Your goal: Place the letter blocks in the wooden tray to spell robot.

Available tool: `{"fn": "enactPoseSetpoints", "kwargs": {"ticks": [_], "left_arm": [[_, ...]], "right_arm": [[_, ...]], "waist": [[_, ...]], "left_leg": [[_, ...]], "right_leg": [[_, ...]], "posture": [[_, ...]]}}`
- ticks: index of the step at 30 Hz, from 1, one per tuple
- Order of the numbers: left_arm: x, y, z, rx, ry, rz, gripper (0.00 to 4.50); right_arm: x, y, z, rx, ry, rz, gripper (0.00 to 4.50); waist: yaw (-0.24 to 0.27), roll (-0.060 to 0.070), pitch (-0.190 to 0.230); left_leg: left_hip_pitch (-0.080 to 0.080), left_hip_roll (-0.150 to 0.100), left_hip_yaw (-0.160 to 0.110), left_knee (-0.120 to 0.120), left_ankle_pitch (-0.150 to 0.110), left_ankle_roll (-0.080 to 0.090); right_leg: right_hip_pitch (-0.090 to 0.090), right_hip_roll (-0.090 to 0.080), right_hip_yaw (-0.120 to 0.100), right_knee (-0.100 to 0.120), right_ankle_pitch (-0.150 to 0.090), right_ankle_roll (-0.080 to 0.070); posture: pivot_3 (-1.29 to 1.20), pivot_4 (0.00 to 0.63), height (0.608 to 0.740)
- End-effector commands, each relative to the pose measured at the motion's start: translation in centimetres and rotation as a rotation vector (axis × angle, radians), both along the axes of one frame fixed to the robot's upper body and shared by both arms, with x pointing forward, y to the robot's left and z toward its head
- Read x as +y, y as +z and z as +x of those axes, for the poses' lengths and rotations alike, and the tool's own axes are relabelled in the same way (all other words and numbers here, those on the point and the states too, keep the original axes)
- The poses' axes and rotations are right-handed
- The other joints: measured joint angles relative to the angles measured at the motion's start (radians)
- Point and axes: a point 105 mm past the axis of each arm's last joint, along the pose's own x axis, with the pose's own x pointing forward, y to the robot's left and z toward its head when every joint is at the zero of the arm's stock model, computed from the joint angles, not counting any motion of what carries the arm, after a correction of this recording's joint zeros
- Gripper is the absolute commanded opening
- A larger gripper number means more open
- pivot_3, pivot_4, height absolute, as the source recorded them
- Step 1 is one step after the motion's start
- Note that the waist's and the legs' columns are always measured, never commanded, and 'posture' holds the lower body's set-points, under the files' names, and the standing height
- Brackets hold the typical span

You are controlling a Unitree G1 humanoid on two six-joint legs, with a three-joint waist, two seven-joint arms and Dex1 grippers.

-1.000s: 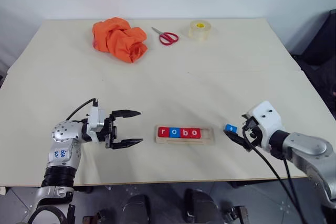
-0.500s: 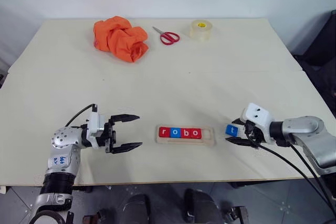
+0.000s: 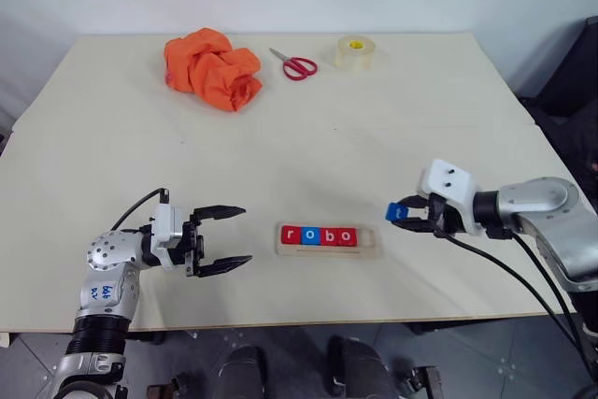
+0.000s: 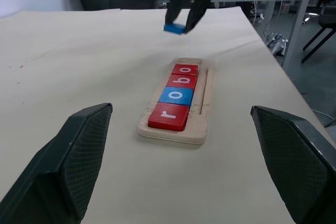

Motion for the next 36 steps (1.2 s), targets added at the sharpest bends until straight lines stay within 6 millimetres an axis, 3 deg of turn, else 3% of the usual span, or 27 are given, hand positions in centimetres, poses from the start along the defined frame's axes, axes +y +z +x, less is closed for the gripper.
{"fn": "enactPoseSetpoints", "kwargs": {"ticks": [1, 7, 19, 36], "left_arm": [[0.1, 0.8, -0.2, -0.038, -0.005, -0.010, 4.50], [0.3, 0.9, -0.3, -0.041, 0.001, -0.007, 4.50], [0.7, 0.6, -1.0, -0.037, 0.036, -0.008, 4.50], [0.6, 0.7, -0.7, -0.041, 0.050, -0.012, 4.50]], "right_arm": [[2.5, -0.1, -1.1, 0.034, 0.085, 0.003, 1.46], [4.1, -0.9, -1.6, 0.057, 0.166, -0.054, 1.46], [3.2, -2.3, -0.5, 0.055, 0.184, -0.146, 1.46], [4.0, -3.1, -0.1, 0.063, 0.209, -0.143, 1.46]], "waist": [[0.000, 0.000, 0.000], [0.002, 0.000, 0.000], [0.000, 0.000, 0.000], [-0.001, 0.000, 0.000]], "left_leg": [[0.000, 0.000, 0.000, 0.000, 0.000, 0.000], [-0.001, -0.001, 0.000, 0.000, 0.000, 0.000], [0.000, 0.000, 0.001, 0.000, 0.000, 0.000], [0.000, 0.000, 0.001, 0.000, 0.000, 0.000]], "right_leg": [[0.000, 0.000, 0.000, 0.000, 0.000, 0.000], [0.000, -0.001, 0.000, 0.000, 0.000, 0.000], [0.000, 0.000, 0.000, 0.000, 0.000, 0.000], [0.000, 0.000, 0.000, 0.001, 0.000, 0.000]], "posture": [[0.00, 0.150, 0.740], [0.00, 0.150, 0.740], [0.00, 0.150, 0.740], [0.00, 0.150, 0.740]]}}
